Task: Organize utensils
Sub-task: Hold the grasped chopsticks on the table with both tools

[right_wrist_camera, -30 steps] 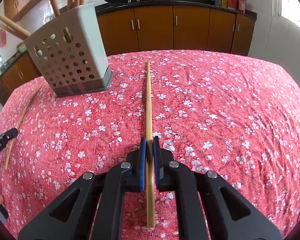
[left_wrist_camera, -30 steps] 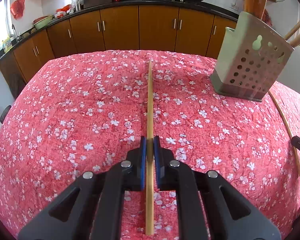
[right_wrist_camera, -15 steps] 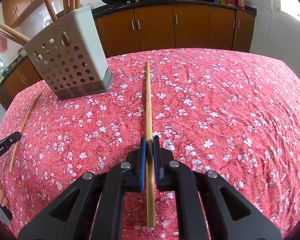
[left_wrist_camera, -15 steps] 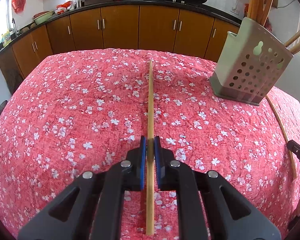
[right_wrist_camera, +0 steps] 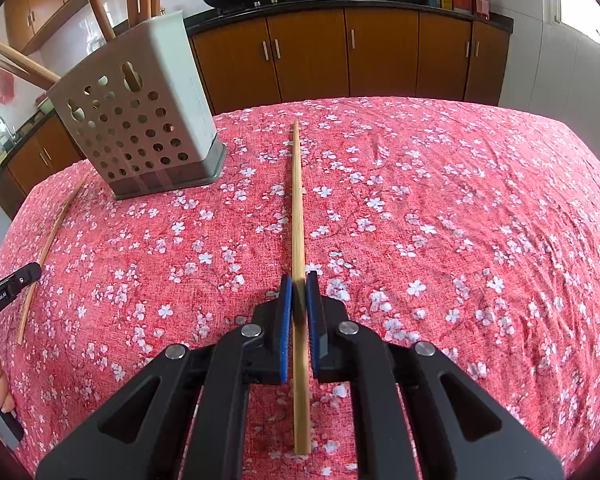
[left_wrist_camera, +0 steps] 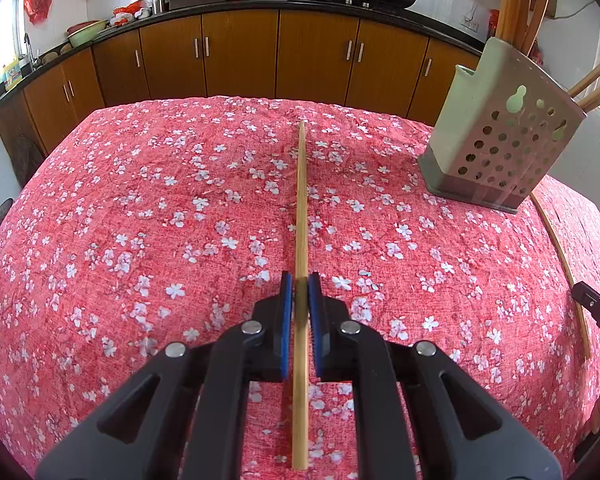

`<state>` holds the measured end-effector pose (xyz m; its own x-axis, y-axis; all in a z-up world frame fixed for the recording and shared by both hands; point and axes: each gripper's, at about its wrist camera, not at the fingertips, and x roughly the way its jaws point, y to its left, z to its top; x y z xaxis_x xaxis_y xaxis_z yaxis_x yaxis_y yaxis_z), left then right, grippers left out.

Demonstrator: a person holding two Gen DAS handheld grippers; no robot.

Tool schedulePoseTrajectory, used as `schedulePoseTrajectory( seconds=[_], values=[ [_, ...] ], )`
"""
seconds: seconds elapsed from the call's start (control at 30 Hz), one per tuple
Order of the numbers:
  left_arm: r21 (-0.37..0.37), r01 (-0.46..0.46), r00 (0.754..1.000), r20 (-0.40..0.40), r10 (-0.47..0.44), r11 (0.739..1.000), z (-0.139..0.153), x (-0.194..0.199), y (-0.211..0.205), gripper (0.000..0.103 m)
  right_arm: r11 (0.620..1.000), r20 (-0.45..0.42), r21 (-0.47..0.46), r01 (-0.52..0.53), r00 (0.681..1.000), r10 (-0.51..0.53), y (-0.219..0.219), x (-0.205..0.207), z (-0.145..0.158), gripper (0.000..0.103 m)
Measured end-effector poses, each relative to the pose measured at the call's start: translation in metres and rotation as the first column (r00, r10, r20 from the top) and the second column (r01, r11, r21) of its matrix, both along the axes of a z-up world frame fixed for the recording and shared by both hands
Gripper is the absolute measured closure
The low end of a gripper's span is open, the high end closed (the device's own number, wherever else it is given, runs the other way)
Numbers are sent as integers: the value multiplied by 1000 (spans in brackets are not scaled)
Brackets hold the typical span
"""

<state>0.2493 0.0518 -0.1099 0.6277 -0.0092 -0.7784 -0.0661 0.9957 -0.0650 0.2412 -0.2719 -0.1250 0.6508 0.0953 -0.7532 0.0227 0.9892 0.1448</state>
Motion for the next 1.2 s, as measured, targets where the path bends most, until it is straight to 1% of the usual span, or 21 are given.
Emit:
schedulePoseTrajectory(
  seconds=[0.33, 0.47, 0.6, 0.8, 0.93, 1.2],
  values=[
    [-1, -2, 1000, 0, 2, 1000, 0, 0, 0, 93, 1000, 0, 0, 0, 1000, 0, 0, 0, 0, 94],
    [-13, 0, 1000, 1, 0, 1000, 0, 0, -1, 93, 1000, 0, 1, 0, 1000, 0, -1, 0, 0, 94],
    [16, 26, 1000, -2, -26, 1000, 2, -9, -5, 93, 1000, 0, 4, 0, 1000, 0, 0, 0, 0, 94],
    [42, 49, 999, -6, -49, 998, 3, -22, -11, 93, 1000, -2, -21, 6, 1000, -6, 3, -4, 1, 94],
    [49, 57, 998, -8, -57, 997, 4, -25, -14, 93, 1000, -3, -1, 9, 1000, -9, -1, -10, 1, 94],
    [63, 60, 998, -10, -60, 996, 5, -33, -13, 92, 1000, -3, -11, 10, 1000, -10, 0, -18, 4, 94]
  ],
)
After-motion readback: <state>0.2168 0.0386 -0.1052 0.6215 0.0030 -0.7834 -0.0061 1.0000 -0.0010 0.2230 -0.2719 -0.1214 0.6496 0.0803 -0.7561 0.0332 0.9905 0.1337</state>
